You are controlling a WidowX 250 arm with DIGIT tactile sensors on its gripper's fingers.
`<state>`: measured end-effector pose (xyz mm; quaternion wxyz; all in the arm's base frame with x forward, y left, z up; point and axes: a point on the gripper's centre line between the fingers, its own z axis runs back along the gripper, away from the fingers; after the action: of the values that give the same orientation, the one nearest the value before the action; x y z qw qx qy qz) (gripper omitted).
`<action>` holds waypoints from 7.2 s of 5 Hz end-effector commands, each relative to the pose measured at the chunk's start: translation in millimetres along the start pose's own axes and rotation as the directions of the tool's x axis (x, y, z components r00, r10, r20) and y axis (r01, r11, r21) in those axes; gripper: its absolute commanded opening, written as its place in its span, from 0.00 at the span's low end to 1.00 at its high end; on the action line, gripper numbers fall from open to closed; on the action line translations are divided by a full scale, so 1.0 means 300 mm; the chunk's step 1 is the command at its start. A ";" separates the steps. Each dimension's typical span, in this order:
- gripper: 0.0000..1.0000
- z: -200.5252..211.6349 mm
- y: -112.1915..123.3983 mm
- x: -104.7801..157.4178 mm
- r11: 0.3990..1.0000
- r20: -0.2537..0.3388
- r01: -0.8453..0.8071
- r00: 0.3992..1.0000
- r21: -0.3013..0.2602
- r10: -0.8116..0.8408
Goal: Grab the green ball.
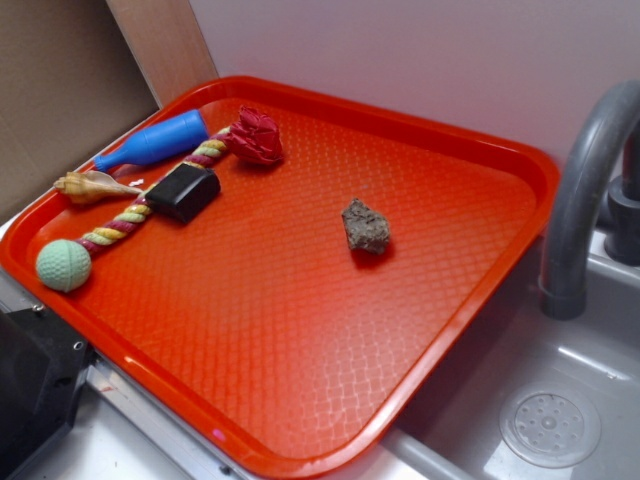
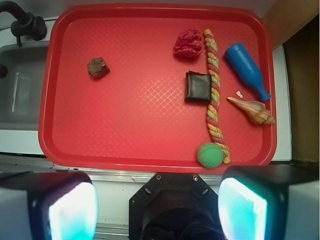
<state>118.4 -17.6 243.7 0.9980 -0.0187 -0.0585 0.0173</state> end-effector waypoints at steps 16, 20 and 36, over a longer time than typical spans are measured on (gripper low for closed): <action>0.00 -0.684 0.279 -0.212 0.778 -0.189 -0.508 0.779 0.369 0.598; 0.00 -0.323 0.105 0.046 0.963 -0.046 -0.248 0.966 0.101 0.254; 0.00 -0.723 -0.311 0.709 0.988 0.371 0.150 0.917 0.021 -0.147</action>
<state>355.0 -116.7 39.6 0.9747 -0.0055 -0.2177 -0.0504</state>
